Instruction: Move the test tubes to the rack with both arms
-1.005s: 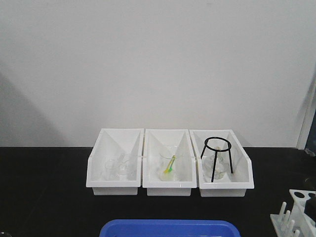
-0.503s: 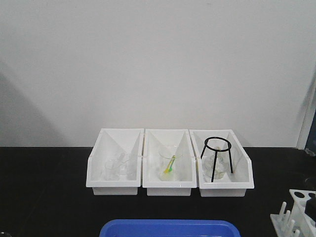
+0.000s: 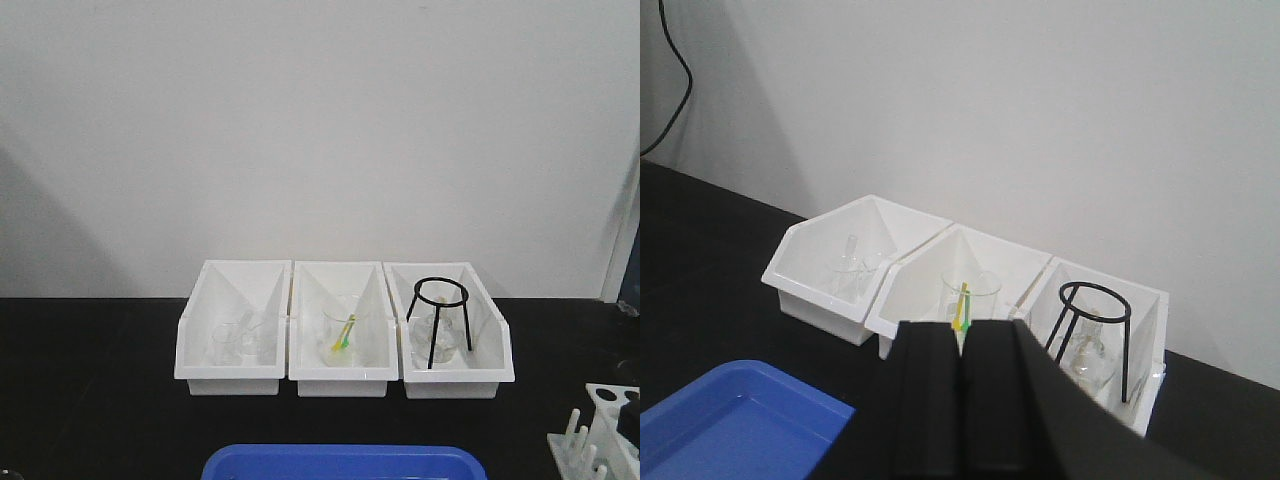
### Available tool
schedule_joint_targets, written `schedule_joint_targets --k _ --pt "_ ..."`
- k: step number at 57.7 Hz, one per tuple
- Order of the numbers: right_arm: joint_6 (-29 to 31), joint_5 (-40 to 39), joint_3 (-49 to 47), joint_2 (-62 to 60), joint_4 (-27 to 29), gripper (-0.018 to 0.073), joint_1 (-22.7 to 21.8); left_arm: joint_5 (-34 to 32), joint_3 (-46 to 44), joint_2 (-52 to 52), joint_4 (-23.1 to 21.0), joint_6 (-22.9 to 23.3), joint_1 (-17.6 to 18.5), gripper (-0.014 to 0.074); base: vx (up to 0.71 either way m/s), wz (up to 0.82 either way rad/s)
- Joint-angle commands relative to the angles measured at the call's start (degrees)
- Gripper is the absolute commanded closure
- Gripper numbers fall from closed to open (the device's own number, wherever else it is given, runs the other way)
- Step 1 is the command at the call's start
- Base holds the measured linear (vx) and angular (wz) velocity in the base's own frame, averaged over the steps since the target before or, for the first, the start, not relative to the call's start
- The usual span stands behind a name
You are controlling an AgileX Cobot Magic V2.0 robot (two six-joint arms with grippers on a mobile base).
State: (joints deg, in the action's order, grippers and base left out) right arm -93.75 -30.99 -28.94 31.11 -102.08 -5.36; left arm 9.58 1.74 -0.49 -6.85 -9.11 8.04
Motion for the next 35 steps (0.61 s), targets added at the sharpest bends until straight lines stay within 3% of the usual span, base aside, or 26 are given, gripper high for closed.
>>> schedule_joint_targets --k 1,26,30,35 --pt "0.21 1.51 -1.95 0.03 -0.04 0.0567 0.02 -4.56 1.54 -0.73 -0.25 0.49 -0.12 0.0617 0.00 0.00" --pt "-0.26 0.97 -1.79 0.13 0.23 0.0567 0.02 -4.56 1.49 -0.73 -0.25 0.50 -0.12 0.0617 0.00 0.00" --pt "-0.69 0.62 -1.25 0.85 2.92 0.0567 0.02 -4.56 1.49 -0.73 -0.25 0.50 -0.12 0.0617 0.00 0.00" --pt "1.68 1.83 0.26 1.89 10.12 0.0567 0.02 -4.56 1.49 -0.73 -0.25 0.50 -0.12 0.0617 0.00 0.00"
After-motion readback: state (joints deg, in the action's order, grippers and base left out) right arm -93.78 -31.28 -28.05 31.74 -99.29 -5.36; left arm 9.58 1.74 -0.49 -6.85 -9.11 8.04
